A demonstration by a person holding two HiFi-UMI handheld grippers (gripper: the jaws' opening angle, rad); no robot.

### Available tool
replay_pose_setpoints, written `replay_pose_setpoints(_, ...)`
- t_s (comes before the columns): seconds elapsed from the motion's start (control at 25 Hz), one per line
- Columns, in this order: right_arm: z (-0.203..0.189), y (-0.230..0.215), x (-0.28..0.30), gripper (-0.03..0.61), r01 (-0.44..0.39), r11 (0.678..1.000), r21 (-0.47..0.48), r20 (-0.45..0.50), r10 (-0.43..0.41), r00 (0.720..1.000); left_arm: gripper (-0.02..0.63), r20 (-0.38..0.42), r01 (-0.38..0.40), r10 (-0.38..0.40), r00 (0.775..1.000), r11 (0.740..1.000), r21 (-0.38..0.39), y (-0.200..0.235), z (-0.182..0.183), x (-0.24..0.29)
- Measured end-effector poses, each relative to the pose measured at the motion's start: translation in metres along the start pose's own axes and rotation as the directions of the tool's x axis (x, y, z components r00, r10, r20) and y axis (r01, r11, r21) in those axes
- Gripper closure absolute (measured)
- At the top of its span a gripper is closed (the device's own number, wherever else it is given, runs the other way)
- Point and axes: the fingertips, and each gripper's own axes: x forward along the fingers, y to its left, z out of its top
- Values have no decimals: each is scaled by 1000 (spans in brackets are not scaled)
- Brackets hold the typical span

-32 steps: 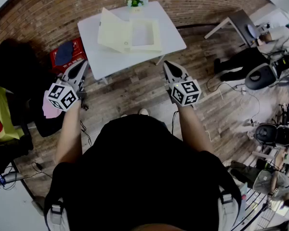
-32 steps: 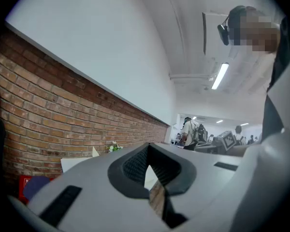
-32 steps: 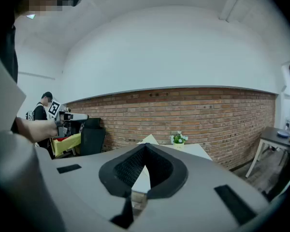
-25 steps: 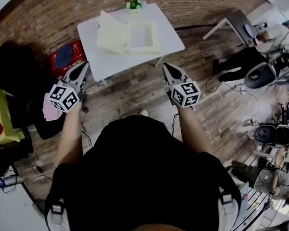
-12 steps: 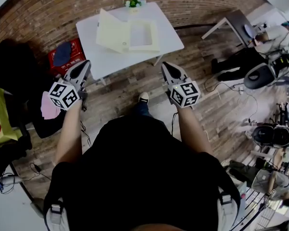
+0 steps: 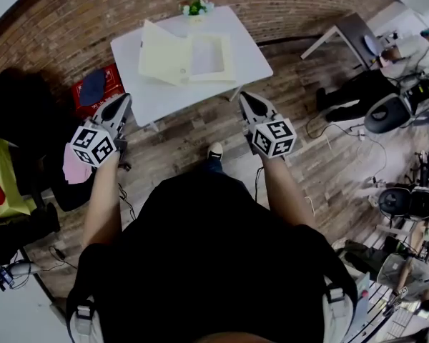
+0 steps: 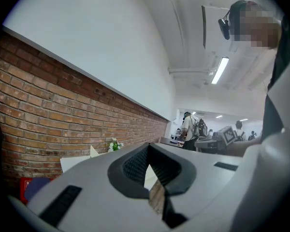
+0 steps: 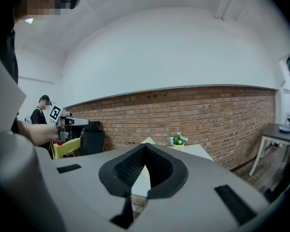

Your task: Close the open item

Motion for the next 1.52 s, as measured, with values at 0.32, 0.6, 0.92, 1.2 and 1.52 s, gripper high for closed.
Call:
replay_pose_setpoints(0.32,-1,-28,18,558,-13,1000,21,-8,13,1000,604,-25,-12,12,1000,1000,-12,8,-1,30)
replay_pose_setpoints(0.6,2,-57,36,558,-27,999,35,-13,28,1000,604,-42,-32,31,999,999,-18,22,-1,54)
replay_pose_setpoints(0.92,9,-90,61,558,-48,997,53,-3,48,999,604,-68,-60,58,996,998,-32,36,-3,83)
replay_pose_setpoints(1.2,8,-117,81,558,-70,995,75,5,70,998,604,-80,-77,74,994,996,-36,45,-6,111)
replay_pose_setpoints(1.52,9,-143,108,558,-108,991,84,-4,109,994,604,-95,-112,108,990,993,-47,58,-9,137)
